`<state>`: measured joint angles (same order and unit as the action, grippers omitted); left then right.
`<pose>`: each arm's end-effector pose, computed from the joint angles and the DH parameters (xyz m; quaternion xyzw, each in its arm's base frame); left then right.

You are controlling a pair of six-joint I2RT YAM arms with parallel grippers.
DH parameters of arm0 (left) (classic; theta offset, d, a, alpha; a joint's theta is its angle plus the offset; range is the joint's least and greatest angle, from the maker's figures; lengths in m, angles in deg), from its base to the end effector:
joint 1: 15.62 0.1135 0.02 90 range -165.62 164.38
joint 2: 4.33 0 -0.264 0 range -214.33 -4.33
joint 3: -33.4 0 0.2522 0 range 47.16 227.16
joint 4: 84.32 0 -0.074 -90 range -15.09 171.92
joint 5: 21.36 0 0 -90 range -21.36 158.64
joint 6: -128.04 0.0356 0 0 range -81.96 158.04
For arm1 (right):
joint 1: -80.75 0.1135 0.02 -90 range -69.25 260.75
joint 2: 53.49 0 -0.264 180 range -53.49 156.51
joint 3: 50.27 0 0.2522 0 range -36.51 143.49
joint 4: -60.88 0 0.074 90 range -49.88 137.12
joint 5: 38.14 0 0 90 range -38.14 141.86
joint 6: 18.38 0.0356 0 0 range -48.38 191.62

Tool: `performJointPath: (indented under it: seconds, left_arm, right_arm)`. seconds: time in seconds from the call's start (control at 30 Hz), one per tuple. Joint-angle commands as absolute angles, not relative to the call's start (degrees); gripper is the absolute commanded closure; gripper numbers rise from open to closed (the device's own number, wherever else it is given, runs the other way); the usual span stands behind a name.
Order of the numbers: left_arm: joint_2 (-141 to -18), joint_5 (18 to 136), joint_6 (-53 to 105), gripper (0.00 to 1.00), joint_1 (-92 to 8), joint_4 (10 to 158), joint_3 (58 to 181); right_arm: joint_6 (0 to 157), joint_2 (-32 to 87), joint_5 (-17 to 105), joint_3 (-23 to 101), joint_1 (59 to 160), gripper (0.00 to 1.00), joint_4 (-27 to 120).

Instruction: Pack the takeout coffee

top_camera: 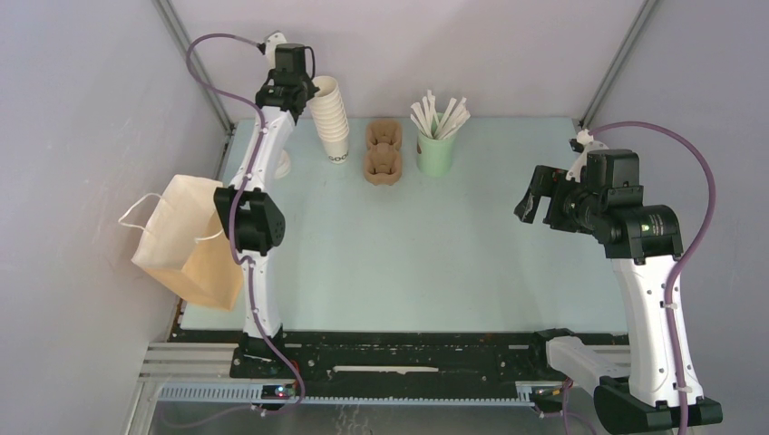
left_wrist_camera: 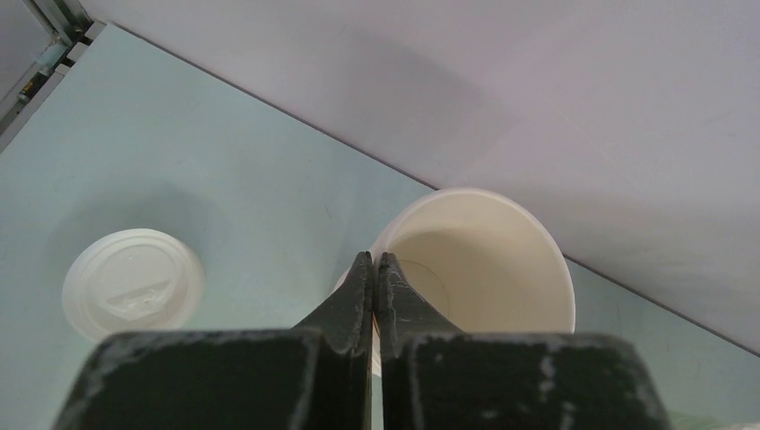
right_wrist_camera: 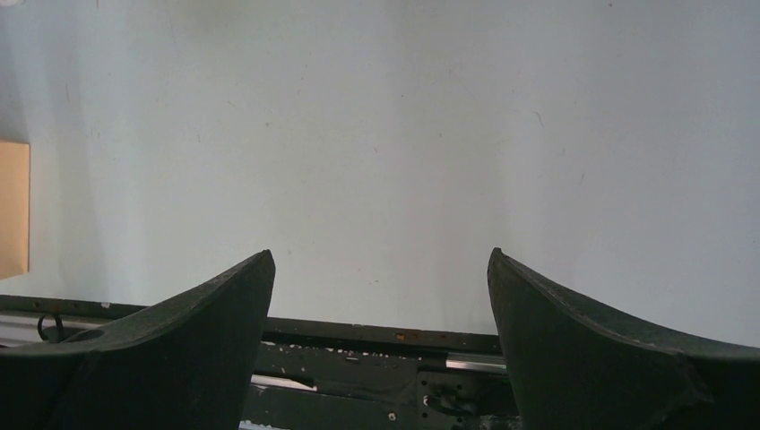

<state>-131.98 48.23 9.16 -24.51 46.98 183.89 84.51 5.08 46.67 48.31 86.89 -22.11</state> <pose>0.5061 -0.0666 0.3736 -0.2374 0.8050 -0.0271 0.5430 0.1543 0.0198 0.4263 0.0359 0.9155 0.1068 0.3862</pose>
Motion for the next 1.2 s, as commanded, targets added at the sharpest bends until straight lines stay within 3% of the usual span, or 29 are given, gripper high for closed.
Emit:
performJointPath:
  seconds: [0.0, 0.83, 1.0, 1.17]
  left_arm:
    - [-128.4, 46.91, 9.91, 1.0, -24.85, 49.2, 185.06]
    - [-112.39, 46.35, 11.13, 1.0, -24.94, 52.33, 180.46]
    - [-102.98, 50.89, 11.24, 1.0, -26.6, 50.21, 170.64]
    - [-90.44, 53.38, 9.2, 1.0, -35.63, 51.26, 149.97]
  right_arm:
    - [83.65, 4.02, 47.29, 49.28, 87.26, 0.02, -20.92]
    - [83.4, 2.82, 47.81, 50.64, 90.09, 0.01, -21.08]
    - [84.02, 0.76, 47.05, 50.33, 92.96, 0.01, -20.8]
    - [85.7, -3.84, 44.31, 46.95, 94.03, 0.01, -19.98]
